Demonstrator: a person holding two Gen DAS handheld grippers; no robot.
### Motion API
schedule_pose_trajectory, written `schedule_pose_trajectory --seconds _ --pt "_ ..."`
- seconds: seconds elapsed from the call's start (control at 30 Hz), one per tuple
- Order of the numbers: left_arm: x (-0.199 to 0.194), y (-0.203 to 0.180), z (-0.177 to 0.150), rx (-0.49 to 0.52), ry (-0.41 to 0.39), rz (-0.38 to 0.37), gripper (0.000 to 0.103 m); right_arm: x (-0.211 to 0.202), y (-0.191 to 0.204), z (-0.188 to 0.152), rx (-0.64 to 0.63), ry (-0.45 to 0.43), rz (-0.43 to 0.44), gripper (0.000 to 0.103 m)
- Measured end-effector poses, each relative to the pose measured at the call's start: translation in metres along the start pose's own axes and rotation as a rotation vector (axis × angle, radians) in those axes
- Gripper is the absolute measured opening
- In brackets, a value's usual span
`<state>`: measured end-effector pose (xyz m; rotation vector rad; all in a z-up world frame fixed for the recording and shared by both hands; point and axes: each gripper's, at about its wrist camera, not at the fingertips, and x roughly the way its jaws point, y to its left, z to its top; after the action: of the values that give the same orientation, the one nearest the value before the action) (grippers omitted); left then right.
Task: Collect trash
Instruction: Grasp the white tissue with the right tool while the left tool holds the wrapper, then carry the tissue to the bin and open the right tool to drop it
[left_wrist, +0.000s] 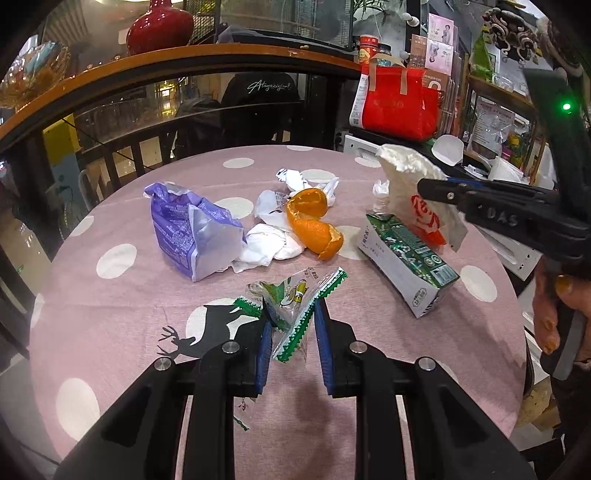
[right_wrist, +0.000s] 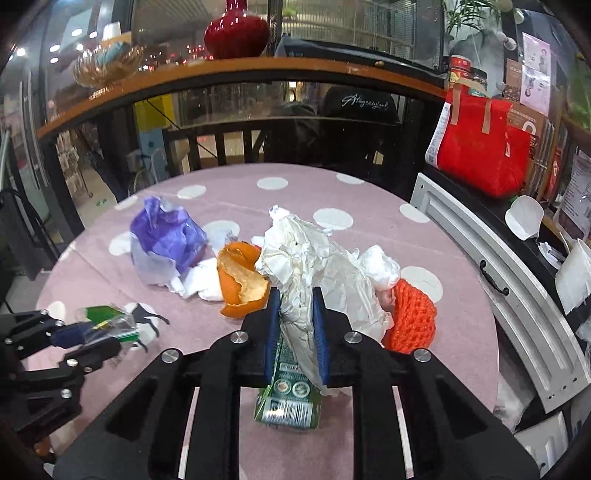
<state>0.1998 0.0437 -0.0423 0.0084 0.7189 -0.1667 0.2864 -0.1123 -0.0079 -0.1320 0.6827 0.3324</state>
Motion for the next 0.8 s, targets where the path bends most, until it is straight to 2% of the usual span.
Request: schedule_pose_trajectory --seconds 0.27,0.43,0.8 --pt "-0.013 -0.025 0.000 0.028 -0.027 -0.039 0.022 -0.060 -0.021 -0.010 0.086 -0.051 0.096 0.018" --pt "-0.017 -0.044 -0.002 0.049 -0.033 -0.081 0.022 -0.086 -0.044 -0.026 0.161 -0.060 0.113 0.018" --pt "-0.021 -0.102 -0.005 0.127 -0.035 -0.198 0.022 -0.116 -0.102 -0.087 0.293 -0.013 -0.017 0.018"
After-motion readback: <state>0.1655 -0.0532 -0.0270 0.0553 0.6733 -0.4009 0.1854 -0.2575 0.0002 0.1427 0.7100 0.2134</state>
